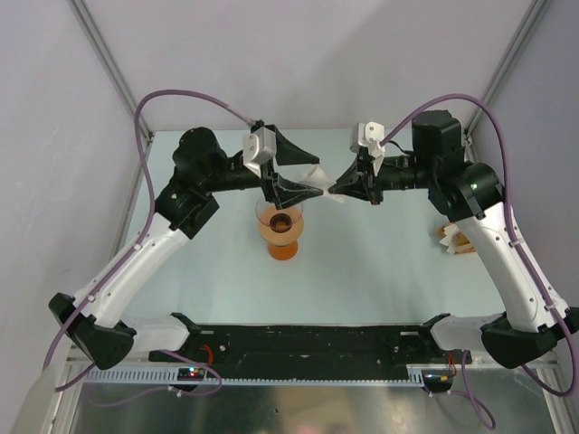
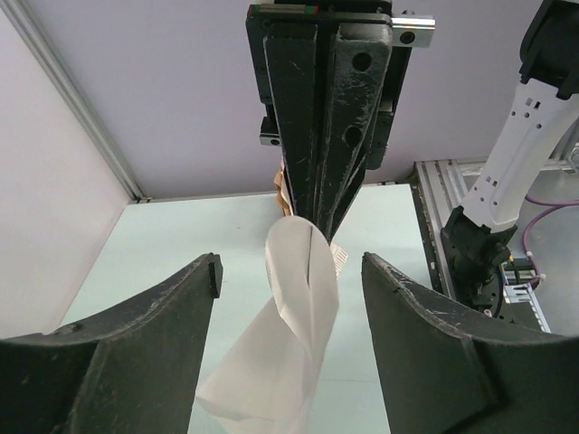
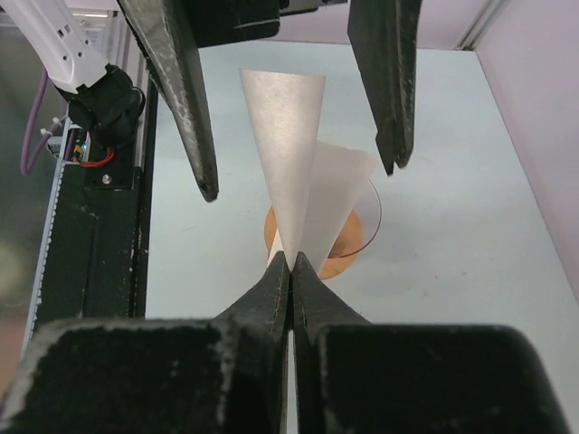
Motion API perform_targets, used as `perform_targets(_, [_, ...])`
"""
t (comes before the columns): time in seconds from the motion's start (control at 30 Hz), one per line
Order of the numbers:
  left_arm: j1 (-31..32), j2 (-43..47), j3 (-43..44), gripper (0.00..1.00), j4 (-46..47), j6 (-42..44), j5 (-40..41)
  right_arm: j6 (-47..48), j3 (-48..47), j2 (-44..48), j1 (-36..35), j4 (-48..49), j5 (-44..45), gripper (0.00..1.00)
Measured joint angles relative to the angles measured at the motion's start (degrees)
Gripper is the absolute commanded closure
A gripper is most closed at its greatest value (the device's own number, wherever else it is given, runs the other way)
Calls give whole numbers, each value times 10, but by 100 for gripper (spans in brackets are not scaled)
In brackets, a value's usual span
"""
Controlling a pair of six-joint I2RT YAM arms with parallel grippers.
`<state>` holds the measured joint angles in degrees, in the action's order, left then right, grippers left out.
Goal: Place the coffee filter in the dripper
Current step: Place the coffee filter in the coffee dripper.
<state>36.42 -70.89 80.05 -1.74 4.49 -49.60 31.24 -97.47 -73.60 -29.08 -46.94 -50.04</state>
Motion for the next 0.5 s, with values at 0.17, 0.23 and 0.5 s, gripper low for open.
perform_targets(0.17, [6, -12, 3, 40, 0, -2, 1, 19, 1, 0, -6, -4, 0, 100])
perform_targets(0.23, [8, -17, 5, 47, -1, -6, -1, 23, 1, 0, -9, -6, 0, 100])
perform_targets(0.5, [12, -23, 21, 98, 5, -15, -29, 33, 1, 0, -15, -10, 0, 100])
